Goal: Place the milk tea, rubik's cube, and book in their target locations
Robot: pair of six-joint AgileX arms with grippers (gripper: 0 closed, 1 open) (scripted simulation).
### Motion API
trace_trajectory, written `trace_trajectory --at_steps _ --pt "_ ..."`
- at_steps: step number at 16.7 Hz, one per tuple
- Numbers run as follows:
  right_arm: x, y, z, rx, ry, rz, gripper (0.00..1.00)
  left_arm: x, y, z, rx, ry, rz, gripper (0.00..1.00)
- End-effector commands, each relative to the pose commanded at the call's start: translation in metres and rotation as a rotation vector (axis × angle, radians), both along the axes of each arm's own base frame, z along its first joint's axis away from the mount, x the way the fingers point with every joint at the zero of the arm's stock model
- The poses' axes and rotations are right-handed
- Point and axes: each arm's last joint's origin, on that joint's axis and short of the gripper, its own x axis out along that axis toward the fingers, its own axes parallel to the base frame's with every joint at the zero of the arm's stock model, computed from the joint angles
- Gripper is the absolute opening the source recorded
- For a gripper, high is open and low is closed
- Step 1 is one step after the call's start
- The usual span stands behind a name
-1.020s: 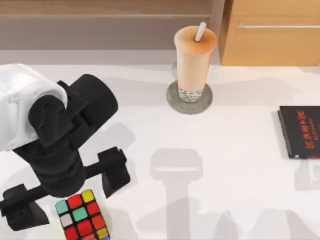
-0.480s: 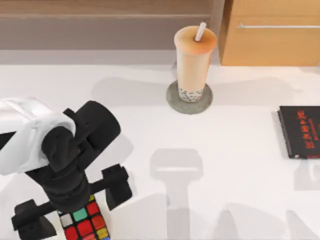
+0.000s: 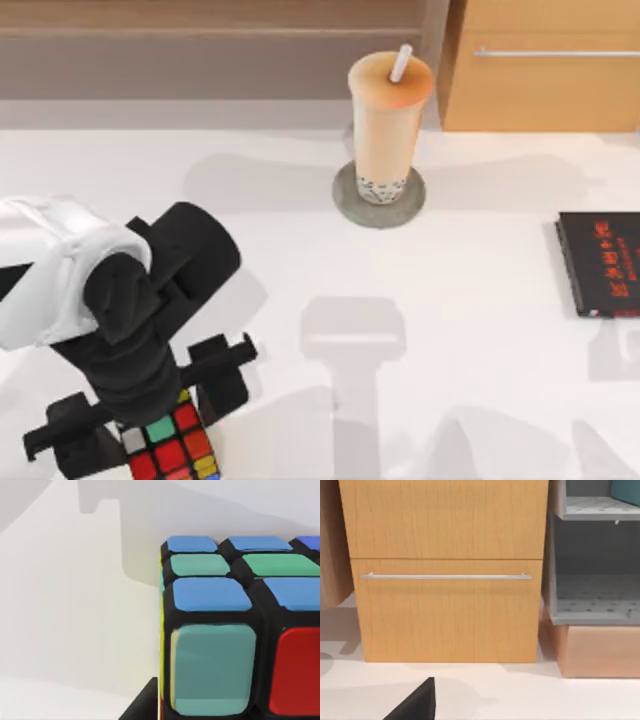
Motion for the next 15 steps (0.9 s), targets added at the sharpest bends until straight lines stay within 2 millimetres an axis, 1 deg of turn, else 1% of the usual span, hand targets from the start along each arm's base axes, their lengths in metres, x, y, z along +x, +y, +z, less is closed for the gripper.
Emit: trace_trajectory --at_steps 6,7,15 --pt "0.0000 0.0000 0.0000 0.000 0.000 0.000 1.00 0.0000 0.0000 0.0000 0.000 0.000 0.000 0.02" --pt "0.0000 0.0000 0.0000 0.000 0.000 0.000 1.00 0.0000 0.0000 0.0000 0.000 0.000 0.000 0.00" --pt "0.0000 0.0000 0.0000 0.000 0.000 0.000 1.00 0.0000 -0.0003 0.0005 -0.002 -0.002 -0.002 0.00"
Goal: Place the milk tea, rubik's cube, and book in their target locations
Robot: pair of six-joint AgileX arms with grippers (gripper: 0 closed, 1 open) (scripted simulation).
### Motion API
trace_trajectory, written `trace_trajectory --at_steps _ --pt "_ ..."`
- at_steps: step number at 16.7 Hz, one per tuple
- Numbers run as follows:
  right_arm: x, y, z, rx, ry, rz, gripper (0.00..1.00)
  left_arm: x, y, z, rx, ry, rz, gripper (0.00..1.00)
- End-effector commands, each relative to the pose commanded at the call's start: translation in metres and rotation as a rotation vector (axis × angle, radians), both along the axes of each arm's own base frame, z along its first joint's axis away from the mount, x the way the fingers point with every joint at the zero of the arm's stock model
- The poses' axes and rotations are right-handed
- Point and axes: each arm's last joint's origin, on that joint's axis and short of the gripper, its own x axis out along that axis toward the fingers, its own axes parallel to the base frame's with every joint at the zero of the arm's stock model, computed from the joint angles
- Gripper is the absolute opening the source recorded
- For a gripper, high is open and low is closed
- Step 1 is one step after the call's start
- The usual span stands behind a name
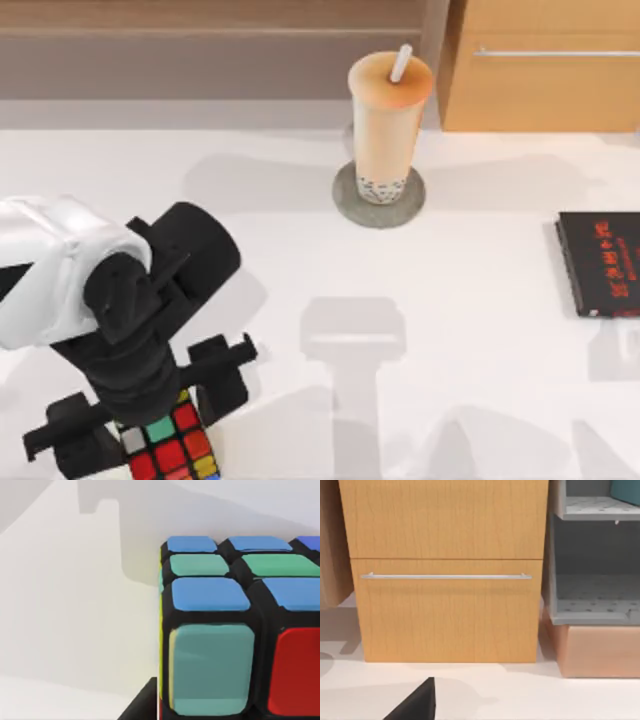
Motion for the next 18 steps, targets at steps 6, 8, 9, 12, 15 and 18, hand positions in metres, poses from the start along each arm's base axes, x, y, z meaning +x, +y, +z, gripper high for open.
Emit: trace_trajectory --at_steps 6,8,9,12,15,18 --pt "0.000 0.000 0.000 0.000 0.000 0.000 1.00 0.000 0.000 0.025 0.003 0.004 0.000 0.00" --pt "0.000 0.000 0.000 0.000 0.000 0.000 1.00 0.000 0.000 0.030 0.000 0.000 0.000 0.00" --pt "0.000 0.000 0.000 0.000 0.000 0.000 1.00 0.000 0.000 0.030 0.000 0.000 0.000 0.00" --pt "0.000 0.000 0.000 0.000 0.000 0.000 1.00 0.001 0.000 0.029 0.001 0.001 0.000 0.00" --pt "0.000 0.000 0.000 0.000 0.000 0.000 1.00 0.023 0.004 0.042 -0.072 -0.093 0.021 0.00" --pt "0.000 0.000 0.000 0.000 0.000 0.000 1.00 0.069 0.021 0.069 -0.181 -0.319 0.024 0.00"
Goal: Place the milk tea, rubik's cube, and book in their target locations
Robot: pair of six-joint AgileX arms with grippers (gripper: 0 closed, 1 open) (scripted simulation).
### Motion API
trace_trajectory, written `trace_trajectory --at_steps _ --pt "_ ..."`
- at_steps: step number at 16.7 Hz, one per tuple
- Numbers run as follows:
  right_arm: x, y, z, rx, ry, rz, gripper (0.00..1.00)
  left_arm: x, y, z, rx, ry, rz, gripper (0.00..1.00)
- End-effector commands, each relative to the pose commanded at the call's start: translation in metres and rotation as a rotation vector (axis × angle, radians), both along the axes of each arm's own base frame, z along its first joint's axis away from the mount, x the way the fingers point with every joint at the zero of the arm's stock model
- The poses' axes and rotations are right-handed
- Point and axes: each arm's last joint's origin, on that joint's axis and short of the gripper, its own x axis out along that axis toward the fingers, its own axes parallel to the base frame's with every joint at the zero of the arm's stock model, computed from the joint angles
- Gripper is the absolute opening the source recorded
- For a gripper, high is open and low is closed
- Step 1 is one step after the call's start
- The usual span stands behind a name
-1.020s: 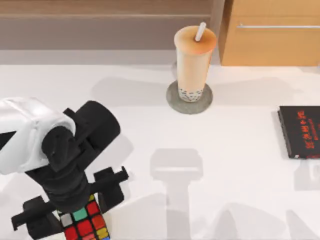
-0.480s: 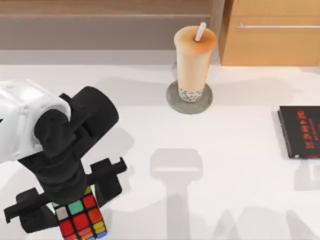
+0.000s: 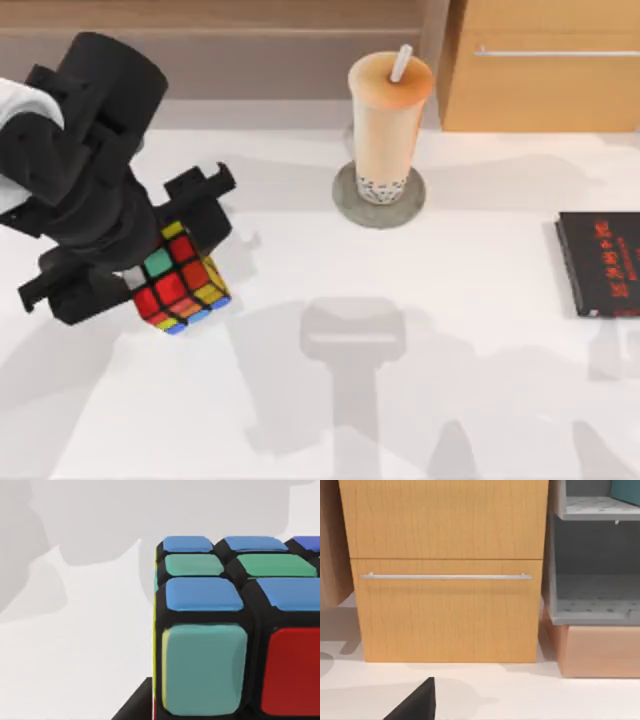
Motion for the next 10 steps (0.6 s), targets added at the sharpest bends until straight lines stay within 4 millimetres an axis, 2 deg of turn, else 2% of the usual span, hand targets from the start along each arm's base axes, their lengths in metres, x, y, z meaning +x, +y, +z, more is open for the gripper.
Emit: trace_trajectory --at_steps 3,5,8,10 --pt "0.000 0.000 0.000 0.000 0.000 0.000 1.00 0.050 0.035 0.041 -0.028 -0.368 -0.037 0.00" --pt "0.000 0.000 0.000 0.000 0.000 0.000 1.00 0.074 0.066 0.077 0.046 -0.654 -0.082 0.00" --pt "0.000 0.000 0.000 0.000 0.000 0.000 1.00 0.088 0.108 0.129 0.245 -1.008 -0.135 0.00" --pt "0.000 0.000 0.000 0.000 0.000 0.000 1.00 0.090 0.128 0.155 0.375 -1.159 -0.153 0.00"
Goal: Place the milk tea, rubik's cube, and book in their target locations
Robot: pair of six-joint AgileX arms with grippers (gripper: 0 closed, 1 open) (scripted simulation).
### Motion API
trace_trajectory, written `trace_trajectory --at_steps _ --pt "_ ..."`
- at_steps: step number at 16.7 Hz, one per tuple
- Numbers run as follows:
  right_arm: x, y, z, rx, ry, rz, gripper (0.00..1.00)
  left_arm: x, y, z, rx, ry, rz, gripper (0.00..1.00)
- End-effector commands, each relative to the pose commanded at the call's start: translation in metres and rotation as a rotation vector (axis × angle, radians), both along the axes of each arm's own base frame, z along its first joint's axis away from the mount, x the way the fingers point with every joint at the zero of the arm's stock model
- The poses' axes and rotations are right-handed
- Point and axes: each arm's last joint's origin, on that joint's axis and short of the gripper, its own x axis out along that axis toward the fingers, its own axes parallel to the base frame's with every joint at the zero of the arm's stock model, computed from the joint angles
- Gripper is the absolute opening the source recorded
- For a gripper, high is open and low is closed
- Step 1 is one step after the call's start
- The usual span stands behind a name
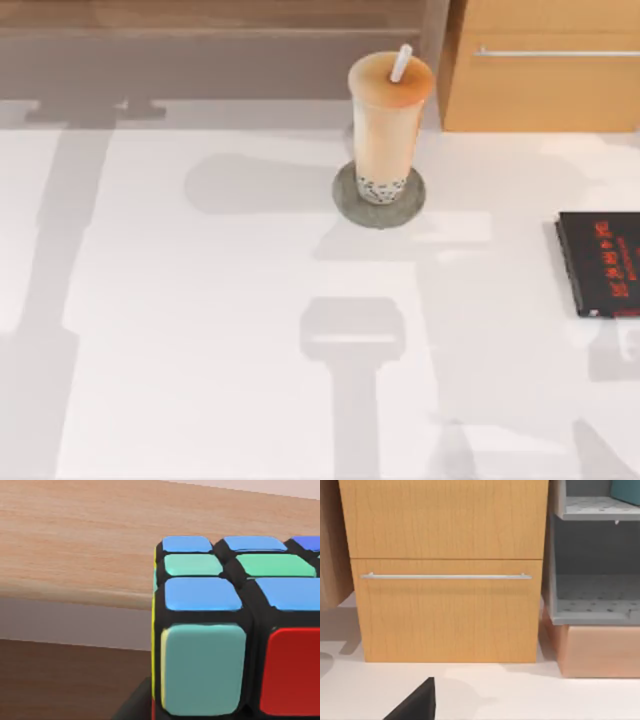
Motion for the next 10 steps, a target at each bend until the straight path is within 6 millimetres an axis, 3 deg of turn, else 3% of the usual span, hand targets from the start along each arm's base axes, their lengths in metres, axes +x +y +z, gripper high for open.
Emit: trace_trajectory --at_steps 4,10 --pt "0.000 0.000 0.000 0.000 0.000 0.000 1.00 0.004 0.020 0.018 0.117 -0.119 0.034 0.00" --pt "0.000 0.000 0.000 0.000 0.000 0.000 1.00 0.002 0.022 0.023 0.126 -0.136 0.035 0.00"
